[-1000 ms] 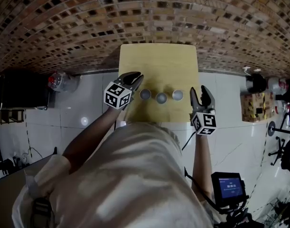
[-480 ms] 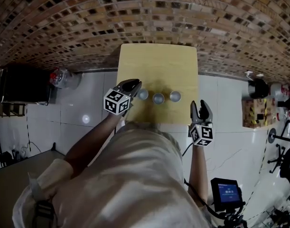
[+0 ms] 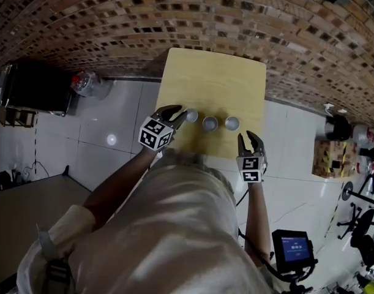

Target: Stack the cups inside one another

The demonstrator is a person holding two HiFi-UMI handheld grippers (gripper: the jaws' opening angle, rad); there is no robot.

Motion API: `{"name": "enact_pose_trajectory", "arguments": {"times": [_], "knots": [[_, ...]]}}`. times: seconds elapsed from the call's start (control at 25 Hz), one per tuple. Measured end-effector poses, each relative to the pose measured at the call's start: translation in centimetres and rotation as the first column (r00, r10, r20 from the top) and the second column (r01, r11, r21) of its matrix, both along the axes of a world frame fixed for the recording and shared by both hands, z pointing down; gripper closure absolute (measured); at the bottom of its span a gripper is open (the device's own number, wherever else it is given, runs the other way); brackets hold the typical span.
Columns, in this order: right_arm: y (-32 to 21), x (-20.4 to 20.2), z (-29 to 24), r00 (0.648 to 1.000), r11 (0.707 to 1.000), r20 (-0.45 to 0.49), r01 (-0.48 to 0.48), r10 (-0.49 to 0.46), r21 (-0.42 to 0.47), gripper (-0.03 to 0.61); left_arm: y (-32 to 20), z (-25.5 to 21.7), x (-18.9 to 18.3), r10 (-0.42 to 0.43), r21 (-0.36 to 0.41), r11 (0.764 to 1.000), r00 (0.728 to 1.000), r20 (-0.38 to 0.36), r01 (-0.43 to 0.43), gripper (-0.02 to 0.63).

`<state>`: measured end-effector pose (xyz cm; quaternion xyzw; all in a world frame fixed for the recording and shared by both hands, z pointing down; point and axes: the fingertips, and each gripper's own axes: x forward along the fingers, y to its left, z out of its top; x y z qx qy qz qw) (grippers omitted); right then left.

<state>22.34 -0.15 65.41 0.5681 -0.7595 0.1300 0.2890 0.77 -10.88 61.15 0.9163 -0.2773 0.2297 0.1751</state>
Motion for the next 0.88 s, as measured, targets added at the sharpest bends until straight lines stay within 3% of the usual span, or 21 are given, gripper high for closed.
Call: {"name": "enact_pose_trajectory", "arguments": {"times": [0.12, 0.32, 0.44, 0.6, 0.88], "knots": [[-0.3, -2.1, 4.7, 0.957, 0.971, -0.192, 0.193, -0.218, -0.14, 0.474, 0.5, -0.1, -0.7, -0.021, 0.006, 1.0, 1.0, 0.005, 0.02, 0.486], [-1.1, -3.2, 11.6, 0.846, 0.882, -0.315, 0.319, -0.429, -0.346, 0.477, 1.0, -0.4, -1.9, -0.062, 0.01, 0.998, 0.998, 0.001, 0.062, 0.489], [-1.4, -3.3, 14.5, 0.81, 0.842, -0.327, 0.337, -0.488, -0.422, 0.48, 1.2, -0.5, -2.9, -0.096, 0.009, 0.995, 0.995, 0.002, 0.096, 0.491], [-1.8, -3.7, 16.3, 0.781, 0.815, -0.334, 0.355, -0.528, -0.457, 0.494, 1.5, -0.2, -4.5, -0.14, 0.005, 0.99, 0.99, 0.005, 0.14, 0.494], [-2.0, -3.6, 18.2, 0.766, 0.81, -0.36, 0.338, -0.532, -0.479, 0.515, 1.8, 0.1, -6.4, -0.175, -0.001, 0.985, 0.985, 0.011, 0.175, 0.499]]}}
